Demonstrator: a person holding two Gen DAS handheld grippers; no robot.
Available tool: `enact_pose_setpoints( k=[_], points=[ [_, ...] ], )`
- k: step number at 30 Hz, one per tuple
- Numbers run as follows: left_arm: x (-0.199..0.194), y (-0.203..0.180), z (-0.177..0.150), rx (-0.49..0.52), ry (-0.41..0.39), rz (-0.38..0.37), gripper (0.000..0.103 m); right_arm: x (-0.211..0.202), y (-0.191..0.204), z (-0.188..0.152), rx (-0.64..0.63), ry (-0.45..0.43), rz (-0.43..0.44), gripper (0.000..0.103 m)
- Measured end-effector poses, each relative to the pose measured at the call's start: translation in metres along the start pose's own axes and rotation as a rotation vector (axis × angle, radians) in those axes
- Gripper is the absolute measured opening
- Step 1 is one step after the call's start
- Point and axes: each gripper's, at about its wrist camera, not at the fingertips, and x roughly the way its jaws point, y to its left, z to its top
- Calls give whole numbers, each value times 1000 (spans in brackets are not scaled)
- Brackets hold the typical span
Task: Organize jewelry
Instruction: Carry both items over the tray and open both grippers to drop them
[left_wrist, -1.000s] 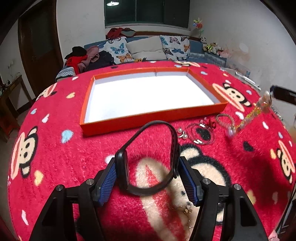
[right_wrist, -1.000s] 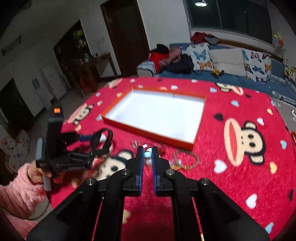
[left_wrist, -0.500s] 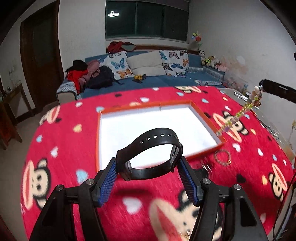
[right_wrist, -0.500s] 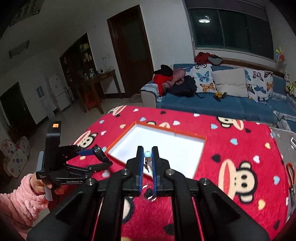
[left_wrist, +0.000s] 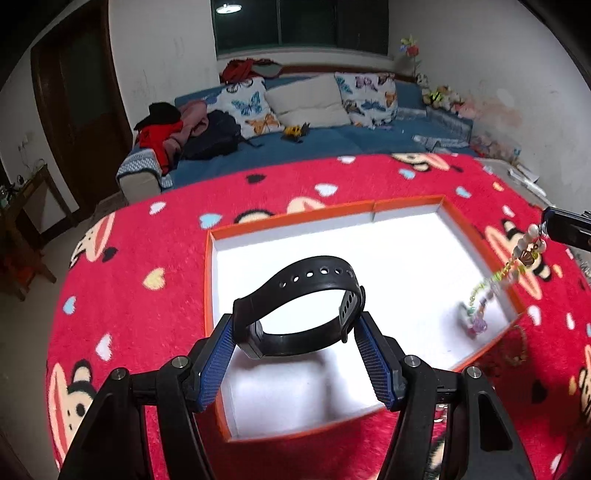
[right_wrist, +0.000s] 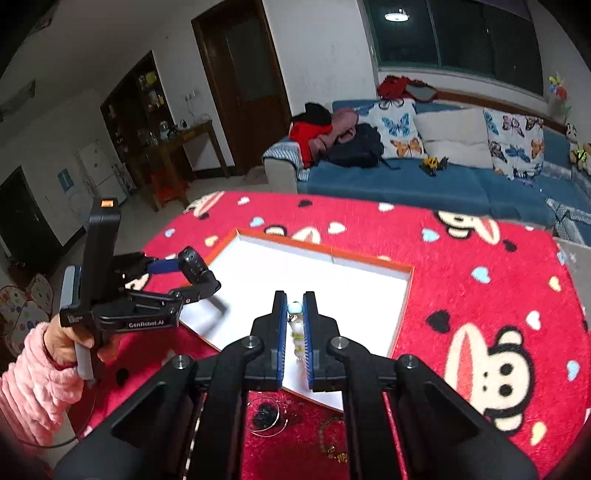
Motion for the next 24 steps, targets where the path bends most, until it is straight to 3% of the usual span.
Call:
enact_pose_setpoints(
  k=[5, 14, 24],
  points=[
    [27, 4, -4, -6, 53, 5, 69, 23, -10, -7, 14, 49, -33, 9],
    [39, -9, -3, 63, 56, 53, 73, 64, -27, -31, 1, 164, -158, 10],
    [60, -16, 11, 106, 85, 74, 74, 63, -24, -40, -21, 170, -175, 12]
  ],
)
